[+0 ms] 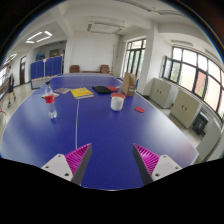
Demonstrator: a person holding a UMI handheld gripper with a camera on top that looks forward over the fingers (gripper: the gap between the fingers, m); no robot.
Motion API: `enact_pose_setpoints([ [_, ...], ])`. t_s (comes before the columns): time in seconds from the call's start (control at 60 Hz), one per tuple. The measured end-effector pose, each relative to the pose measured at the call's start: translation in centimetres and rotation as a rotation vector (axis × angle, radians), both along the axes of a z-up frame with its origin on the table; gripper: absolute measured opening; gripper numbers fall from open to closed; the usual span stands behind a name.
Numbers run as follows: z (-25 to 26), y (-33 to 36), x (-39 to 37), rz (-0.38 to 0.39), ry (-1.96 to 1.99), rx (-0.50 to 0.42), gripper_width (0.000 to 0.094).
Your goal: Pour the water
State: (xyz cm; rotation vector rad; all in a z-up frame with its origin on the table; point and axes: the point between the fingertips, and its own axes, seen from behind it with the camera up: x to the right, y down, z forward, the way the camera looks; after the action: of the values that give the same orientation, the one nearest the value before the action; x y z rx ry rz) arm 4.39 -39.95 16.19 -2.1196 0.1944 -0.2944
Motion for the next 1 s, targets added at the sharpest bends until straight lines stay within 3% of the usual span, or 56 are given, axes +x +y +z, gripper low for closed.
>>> enact_pose_setpoints([
  [0.1, -5.0, 5.2, -7.9, 0.086, 0.063, -0.022, 0.0858],
  [0.25, -7.9, 13.6, -19.0, 0.236, 0.126, -0.012, 0.0850],
  [0.333, -7.8, 20.4, -23.2, 0.293, 0.140, 0.039, 0.0851],
  [0.483, -7.2, 30.8, -28.8, 0.343, 0.135, 0.164, 0.0849],
  [0.65, -8.0, 40.0, -30.9, 0.336, 0.081, 0.235, 0.0843],
  [0.717, -8.7, 42.1, -31.2, 0.339, 0.066, 0.244, 0.0799],
  [0.817, -9.3, 43.7, -31.1, 0.337, 0.051, 0.267, 0.0629],
  [0.867, -9.0, 44.1, -30.8, 0.336, 0.044, 0.284, 0.0496],
  [1.0, -9.0, 44.5, -30.4, 0.339, 0.062, 0.309, 0.0374],
])
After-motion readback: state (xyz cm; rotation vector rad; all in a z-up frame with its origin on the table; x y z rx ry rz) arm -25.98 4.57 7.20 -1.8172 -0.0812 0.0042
